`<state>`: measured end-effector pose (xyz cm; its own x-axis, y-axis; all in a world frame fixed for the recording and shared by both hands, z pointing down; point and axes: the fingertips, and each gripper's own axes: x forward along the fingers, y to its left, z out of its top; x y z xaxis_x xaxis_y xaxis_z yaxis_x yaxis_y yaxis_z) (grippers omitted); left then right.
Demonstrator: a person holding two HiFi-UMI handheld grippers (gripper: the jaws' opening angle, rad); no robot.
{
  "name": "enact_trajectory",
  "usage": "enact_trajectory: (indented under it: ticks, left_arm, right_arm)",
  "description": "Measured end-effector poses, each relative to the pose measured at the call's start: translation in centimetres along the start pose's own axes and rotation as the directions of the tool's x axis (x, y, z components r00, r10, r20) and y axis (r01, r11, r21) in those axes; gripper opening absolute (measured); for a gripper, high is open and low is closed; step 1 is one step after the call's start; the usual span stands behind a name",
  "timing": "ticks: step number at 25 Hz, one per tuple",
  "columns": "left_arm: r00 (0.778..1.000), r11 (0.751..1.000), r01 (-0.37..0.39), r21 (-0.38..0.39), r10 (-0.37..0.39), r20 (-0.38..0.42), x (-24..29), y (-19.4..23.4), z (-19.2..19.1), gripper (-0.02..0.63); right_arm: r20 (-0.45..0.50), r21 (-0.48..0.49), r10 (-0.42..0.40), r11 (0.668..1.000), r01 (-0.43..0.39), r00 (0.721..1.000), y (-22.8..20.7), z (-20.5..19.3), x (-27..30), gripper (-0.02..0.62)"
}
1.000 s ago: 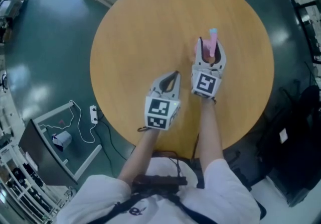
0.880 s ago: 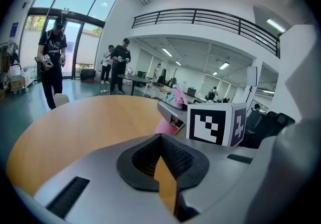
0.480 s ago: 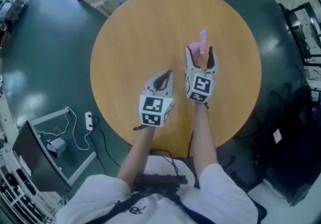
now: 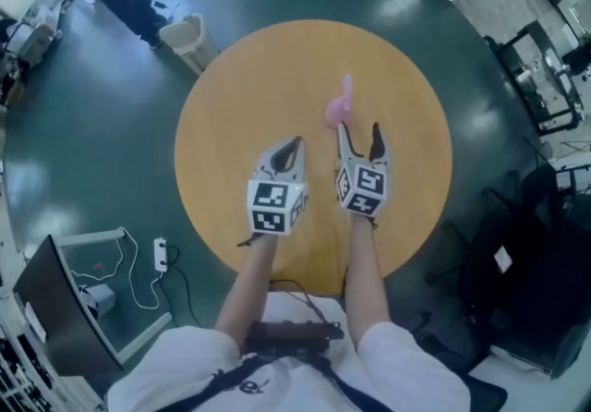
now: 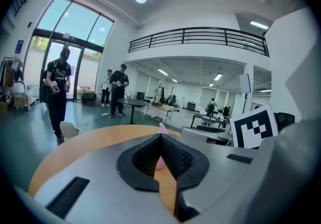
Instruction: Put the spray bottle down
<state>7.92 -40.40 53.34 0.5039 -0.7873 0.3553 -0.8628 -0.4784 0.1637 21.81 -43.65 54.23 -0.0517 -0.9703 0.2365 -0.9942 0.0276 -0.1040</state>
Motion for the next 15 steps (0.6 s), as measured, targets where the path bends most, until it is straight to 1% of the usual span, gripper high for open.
enact_trajectory:
  ticks: [6, 9, 12, 15]
  left_arm:
    - [0.995, 0.998, 0.028, 0.061, -0.033, 0.09, -2.5, -3.0, 3.0, 0.014]
    - [0.992, 0.996, 0.031, 0.078, -0.041, 0.123, -3.7, -4.3, 4.3, 0.014]
    - [0.986, 0.995, 0.026, 0.093, -0.041, 0.163, -5.1, -5.0, 5.6, 0.014]
    - [0.979, 0.993, 0.025, 0.113, -0.047, 0.197, -6.6, -5.4, 6.6, 0.014]
  right_arm:
    - [-0.012, 0.023, 0.022, 0.999, -0.022, 1.0, 0.6, 1.7, -5.0, 0.318]
    - [-0.021, 0.041, 0.03, 0.999, -0.03, 0.999, 0.9, 2.6, -7.2, 0.318]
    - [0.002, 0.047, 0.05, 0.998, -0.05, 0.999, 1.6, 3.9, -9.3, 0.292]
    - [0.037, 0.027, 0.065, 0.997, -0.066, 0.997, 2.7, 5.7, -11.0, 0.267]
